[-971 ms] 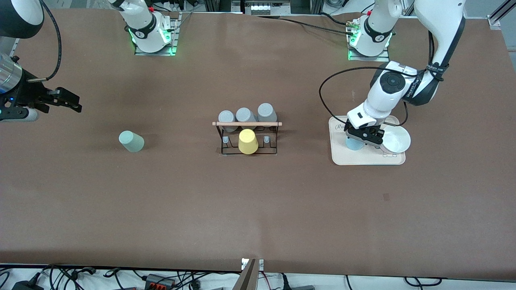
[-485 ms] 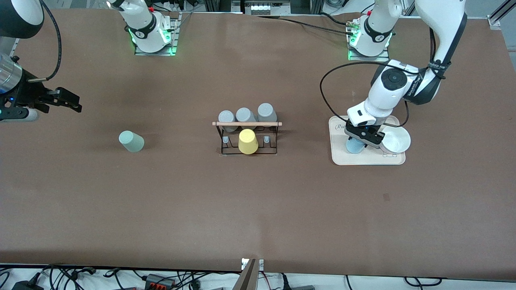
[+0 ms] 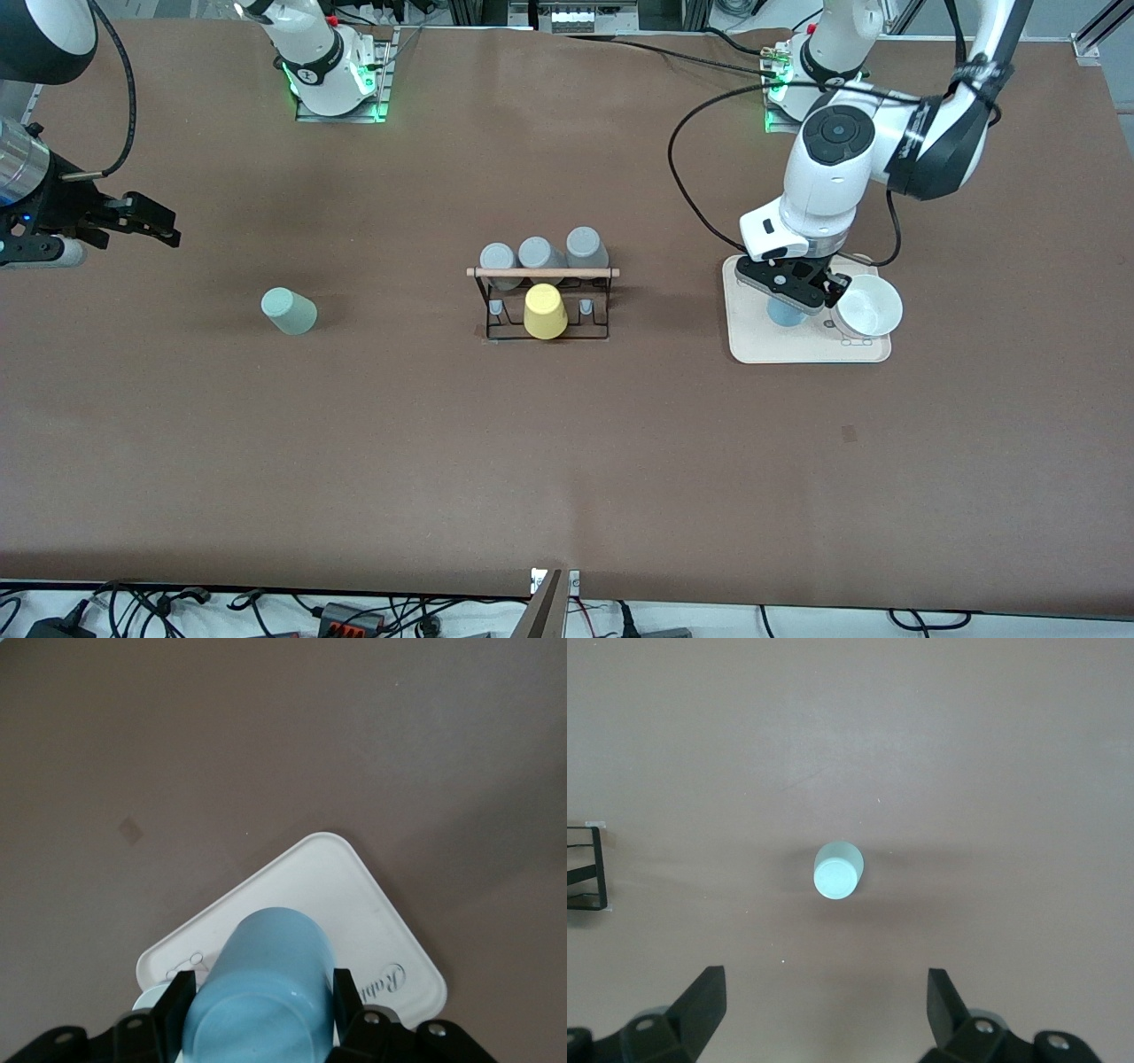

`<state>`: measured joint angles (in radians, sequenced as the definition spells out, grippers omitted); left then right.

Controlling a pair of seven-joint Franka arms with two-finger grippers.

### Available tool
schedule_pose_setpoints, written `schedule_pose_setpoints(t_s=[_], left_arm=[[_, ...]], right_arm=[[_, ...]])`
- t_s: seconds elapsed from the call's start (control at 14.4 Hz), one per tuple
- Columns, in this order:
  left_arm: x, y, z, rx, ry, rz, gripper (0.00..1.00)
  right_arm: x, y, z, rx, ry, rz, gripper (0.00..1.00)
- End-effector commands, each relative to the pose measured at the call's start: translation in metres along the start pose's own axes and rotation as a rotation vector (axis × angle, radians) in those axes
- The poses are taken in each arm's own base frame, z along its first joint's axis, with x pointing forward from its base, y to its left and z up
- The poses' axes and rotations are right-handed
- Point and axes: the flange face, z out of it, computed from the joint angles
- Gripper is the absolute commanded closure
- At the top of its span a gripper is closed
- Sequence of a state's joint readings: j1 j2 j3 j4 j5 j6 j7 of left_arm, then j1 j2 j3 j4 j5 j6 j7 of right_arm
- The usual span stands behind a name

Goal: Hang scattered cups on rack with three cups
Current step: 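Close the left gripper on the light blue cup and lift it, then carry the light blue cup with the left gripper to the rack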

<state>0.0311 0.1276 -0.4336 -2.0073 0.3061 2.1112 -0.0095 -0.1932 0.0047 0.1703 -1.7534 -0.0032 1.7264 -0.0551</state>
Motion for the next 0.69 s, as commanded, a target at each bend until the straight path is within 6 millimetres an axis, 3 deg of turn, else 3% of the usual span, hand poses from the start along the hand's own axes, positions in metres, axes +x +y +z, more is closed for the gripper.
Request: schedule_pose_setpoints(t_s=[0.0,0.21,0.28,0.42,0.55,0.62], left_arm=[[0.044,-0.026,-0.040,-0.146,-0.058,-0.090,0.84],[0.071,-0.037,-0.080,-0.255,-0.031,-0.180,0.89],[0.078,-0.030,-0.092,-0.290,-0.025,-0.247,0.89],[0.084,-0.017,-0.091,-0.298,-0.047,-0.382,0.89],[0.101,0.039,-0.092,-0.297,-0.061,-0.402,0.89],[0.111,0.054,-0.092,-0.309,-0.060,-0.422,0.90]], right_arm=[[0.001,-0.003,-0.006,0.012,-0.003,-0.011,0.00],[0.001,-0.003,-0.006,0.013,-0.003,-0.011,0.00],[0.001,-0.003,-0.006,0.013,-0.003,-0.011,0.00],[0.001,-0.004,-0.006,0.013,-0.003,-0.012,0.00],[0.001,-0.004,-0.006,0.013,-0.003,-0.012,0.00],[0.001,-0.005,-0.006,0.013,-0.003,-0.014,0.00]])
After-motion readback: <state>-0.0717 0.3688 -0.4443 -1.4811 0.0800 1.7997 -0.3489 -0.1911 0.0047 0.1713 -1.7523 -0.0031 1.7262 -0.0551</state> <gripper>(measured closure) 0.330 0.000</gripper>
